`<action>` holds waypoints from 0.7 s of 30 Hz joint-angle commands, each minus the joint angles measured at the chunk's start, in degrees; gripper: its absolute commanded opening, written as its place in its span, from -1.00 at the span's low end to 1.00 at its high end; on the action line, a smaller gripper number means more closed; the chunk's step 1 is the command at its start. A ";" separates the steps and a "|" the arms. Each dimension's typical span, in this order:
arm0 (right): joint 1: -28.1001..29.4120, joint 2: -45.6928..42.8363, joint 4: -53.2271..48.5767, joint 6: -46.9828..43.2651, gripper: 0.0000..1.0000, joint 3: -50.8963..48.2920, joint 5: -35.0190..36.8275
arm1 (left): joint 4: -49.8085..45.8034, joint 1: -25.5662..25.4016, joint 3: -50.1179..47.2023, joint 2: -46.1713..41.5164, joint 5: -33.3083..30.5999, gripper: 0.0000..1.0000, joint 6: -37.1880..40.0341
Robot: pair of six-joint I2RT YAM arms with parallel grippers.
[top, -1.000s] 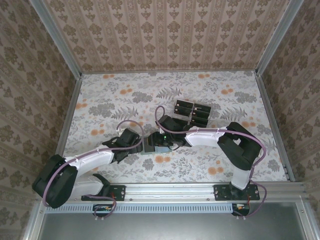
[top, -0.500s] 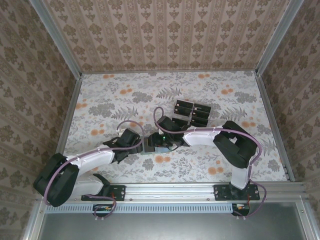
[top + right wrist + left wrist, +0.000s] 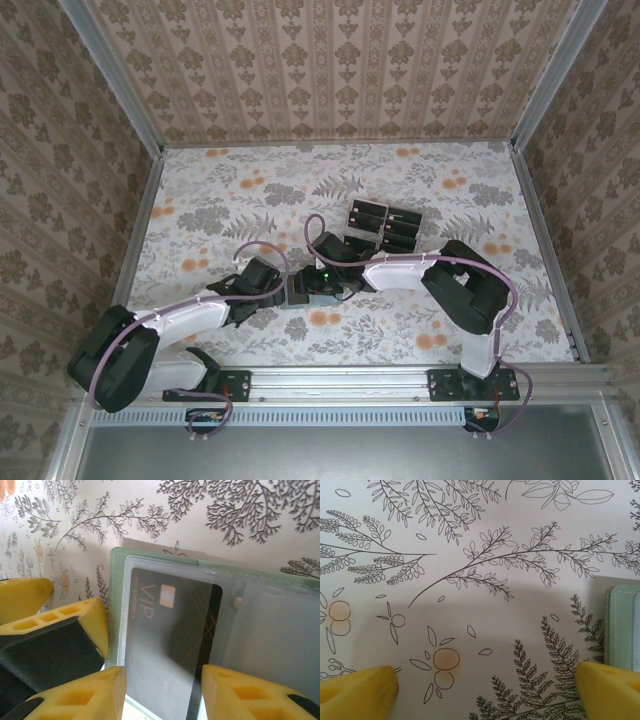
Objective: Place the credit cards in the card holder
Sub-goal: Insert the credit card into the card slot.
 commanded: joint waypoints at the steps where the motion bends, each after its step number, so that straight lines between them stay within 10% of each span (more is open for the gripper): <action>1: 0.54 1.28 -0.39 0.33 -0.12 1.88 -1.17 | 1.79 0.18 -2.28 2.19 3.30 0.90 -0.10; 21: 0.62 -1.73 -2.73 -1.27 -0.10 2.09 1.22 | 2.84 -0.18 -2.65 2.95 3.62 0.90 -0.43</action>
